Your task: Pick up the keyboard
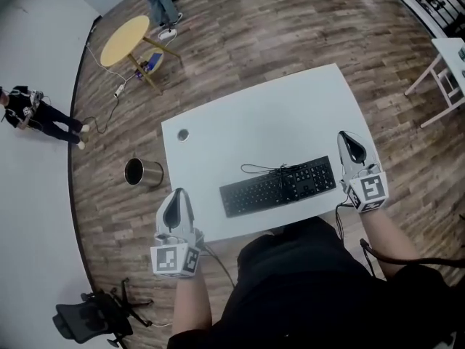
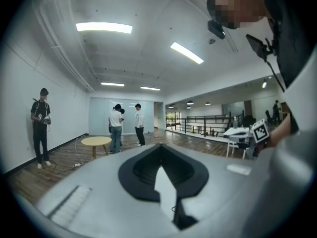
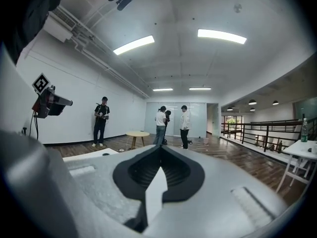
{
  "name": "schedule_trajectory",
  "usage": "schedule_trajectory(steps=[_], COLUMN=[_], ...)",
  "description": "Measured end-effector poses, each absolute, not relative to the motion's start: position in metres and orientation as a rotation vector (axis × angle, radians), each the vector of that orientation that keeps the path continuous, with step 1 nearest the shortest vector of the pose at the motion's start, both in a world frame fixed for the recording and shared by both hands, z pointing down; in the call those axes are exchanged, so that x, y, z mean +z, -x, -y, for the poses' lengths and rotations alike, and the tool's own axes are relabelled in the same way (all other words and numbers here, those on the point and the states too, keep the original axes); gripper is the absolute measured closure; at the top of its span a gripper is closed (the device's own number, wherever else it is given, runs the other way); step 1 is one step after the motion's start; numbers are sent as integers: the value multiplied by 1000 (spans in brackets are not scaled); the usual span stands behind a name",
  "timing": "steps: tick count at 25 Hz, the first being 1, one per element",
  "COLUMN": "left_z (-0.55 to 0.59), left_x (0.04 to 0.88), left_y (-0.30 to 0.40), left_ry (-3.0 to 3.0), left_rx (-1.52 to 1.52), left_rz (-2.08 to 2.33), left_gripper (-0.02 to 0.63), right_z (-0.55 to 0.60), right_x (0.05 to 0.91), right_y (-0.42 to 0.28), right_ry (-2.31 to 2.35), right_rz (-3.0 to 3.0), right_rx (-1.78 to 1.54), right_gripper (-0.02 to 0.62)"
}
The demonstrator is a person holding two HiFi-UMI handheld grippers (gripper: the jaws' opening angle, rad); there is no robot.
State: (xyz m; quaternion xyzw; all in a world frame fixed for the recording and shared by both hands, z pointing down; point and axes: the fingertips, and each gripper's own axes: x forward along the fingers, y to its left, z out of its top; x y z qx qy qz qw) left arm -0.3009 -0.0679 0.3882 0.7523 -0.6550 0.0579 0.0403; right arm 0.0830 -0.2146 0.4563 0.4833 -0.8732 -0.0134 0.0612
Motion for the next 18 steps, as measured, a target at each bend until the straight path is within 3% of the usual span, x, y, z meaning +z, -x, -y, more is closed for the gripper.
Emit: schedule_trajectory(steps=[9, 18], left_z=[85, 91], left_x=[404, 478], left_y=[315, 326], left_ry=[-2339, -2276], left_rx=[285, 432], left_rz=[1943, 1840], left_gripper=[601, 603], right_z=[215, 195], right_x=[474, 482], right_y=[-109, -133], right_ry=[-1581, -1645], right_rz=[2548, 2557], right_rx=[61, 150], right_gripper=[594, 594])
